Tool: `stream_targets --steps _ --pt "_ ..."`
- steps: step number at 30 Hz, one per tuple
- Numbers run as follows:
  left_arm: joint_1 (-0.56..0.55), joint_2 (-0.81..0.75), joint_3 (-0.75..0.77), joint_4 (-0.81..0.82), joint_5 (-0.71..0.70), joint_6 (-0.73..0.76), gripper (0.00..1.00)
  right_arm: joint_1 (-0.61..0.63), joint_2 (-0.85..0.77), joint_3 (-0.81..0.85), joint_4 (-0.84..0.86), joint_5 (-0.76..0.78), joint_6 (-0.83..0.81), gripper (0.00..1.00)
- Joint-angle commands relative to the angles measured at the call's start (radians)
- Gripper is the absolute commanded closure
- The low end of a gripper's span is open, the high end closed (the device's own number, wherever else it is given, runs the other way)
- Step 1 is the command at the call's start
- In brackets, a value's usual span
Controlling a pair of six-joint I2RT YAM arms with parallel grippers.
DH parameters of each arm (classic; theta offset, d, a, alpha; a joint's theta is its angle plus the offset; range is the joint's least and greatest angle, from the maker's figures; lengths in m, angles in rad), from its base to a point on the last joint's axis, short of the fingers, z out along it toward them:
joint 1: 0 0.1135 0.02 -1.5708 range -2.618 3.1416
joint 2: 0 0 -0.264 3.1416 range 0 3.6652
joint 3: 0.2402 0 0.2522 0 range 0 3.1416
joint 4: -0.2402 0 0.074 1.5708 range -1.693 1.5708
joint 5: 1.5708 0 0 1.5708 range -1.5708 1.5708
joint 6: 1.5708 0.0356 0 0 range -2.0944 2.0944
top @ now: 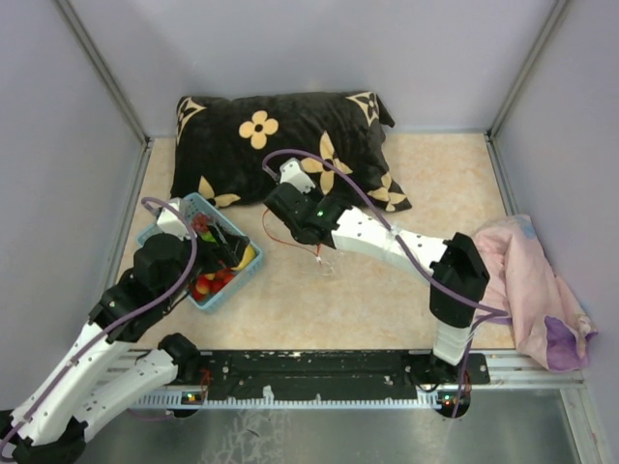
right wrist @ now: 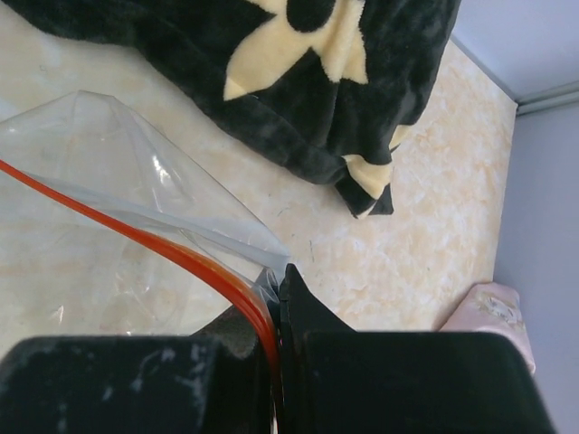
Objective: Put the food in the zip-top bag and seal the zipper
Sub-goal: Pick up the fake fruit from the bin.
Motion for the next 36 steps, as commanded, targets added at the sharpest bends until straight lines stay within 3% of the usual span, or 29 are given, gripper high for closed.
stream_targets --steps 1,8,12,24,29,36 --pt "0.004 0.010 0.028 -0.006 -0.023 0.001 0.01 -0.017 0.009 0.076 -0.032 0.079 0.037 1.00" --pt "0.022 0.094 0.027 -0.101 -0.126 -0.090 0.01 -0.016 -0.023 0.070 -0.029 0.099 0.032 1.00" --pt "0.110 0.139 0.025 -0.119 -0.104 -0.069 0.01 -0.017 -0.052 0.040 -0.005 0.077 0.018 1.00" --pt "0.457 0.337 0.058 -0.005 0.149 0.093 0.03 -0.017 -0.108 -0.056 0.046 0.045 0.015 1.00" --pt "0.520 0.422 0.109 0.015 0.236 0.139 0.06 -0.016 -0.142 -0.084 0.064 0.022 0.019 1.00" --pt "0.520 0.486 0.079 0.006 0.509 0.142 0.09 -0.016 -0.130 -0.084 0.076 0.020 0.014 1.00"
